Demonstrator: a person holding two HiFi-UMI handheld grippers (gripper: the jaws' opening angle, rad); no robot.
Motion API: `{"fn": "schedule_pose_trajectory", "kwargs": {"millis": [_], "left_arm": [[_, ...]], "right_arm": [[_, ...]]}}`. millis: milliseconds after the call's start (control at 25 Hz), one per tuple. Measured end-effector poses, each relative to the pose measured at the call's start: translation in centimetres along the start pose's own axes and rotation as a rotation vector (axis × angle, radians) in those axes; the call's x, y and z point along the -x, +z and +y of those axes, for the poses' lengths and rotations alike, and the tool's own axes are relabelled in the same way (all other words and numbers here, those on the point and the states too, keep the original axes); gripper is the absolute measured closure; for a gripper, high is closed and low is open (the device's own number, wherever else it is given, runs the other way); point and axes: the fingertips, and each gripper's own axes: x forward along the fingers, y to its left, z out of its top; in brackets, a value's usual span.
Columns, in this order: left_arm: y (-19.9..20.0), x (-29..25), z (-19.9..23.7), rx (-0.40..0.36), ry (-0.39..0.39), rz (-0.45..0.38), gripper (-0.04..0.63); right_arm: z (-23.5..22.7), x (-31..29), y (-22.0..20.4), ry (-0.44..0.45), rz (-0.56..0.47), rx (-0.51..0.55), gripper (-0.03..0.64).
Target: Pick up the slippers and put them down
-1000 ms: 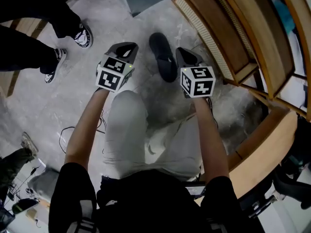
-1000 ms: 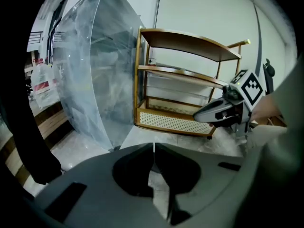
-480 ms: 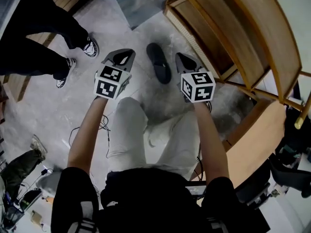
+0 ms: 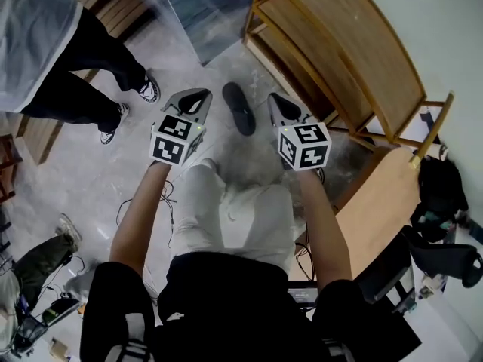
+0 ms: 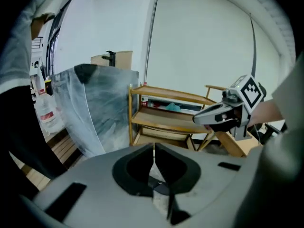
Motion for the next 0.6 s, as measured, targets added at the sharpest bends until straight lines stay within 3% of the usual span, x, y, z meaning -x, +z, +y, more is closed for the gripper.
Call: {"fn": "schedule_pose_trajectory", "kwargs": {"millis": [320, 600], "left_arm": [[9.4, 7.5, -2.4, 0.003, -0.031, -0.030, 0.583], [14.4, 13.2, -4.7, 0.026, -0.036, -0.075, 0.583]], "right_arm": [[3.3, 7.4, 9.5, -0.001, -0.052, 0.017, 0.617], [6.0, 13.4, 15.3, -0.005, -0.088, 0.037, 0.617]]}}
